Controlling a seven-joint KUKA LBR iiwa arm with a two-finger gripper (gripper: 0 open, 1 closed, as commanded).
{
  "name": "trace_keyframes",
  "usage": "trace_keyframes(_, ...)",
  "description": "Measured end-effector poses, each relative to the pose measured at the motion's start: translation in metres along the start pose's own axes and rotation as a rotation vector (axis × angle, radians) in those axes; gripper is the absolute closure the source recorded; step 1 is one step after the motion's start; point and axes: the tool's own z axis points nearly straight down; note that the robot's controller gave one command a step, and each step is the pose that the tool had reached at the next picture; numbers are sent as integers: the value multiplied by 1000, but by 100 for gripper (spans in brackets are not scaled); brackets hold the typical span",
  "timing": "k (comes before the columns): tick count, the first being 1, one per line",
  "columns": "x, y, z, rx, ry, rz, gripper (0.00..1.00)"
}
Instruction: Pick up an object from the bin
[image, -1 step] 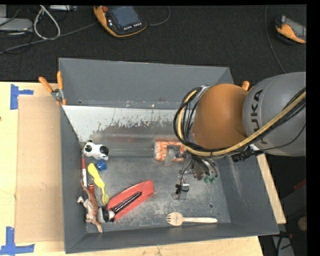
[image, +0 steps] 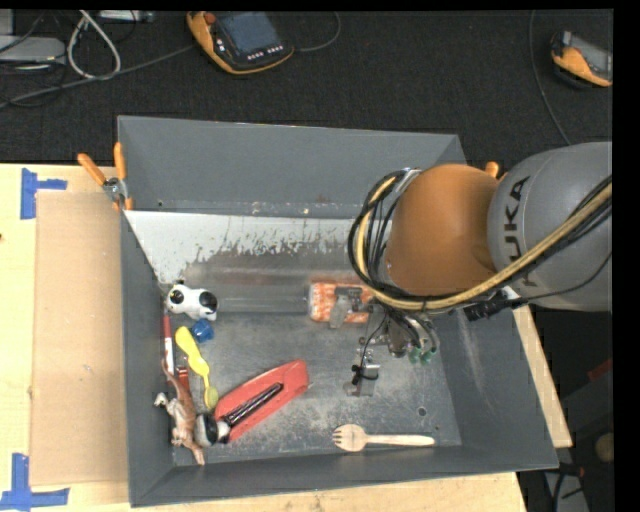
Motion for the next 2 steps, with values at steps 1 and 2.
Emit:
trace_keyframes(1,-17,51,64,0,0,-160,0)
trace_keyframes(2,5,111,37,-1,-7,-166,0)
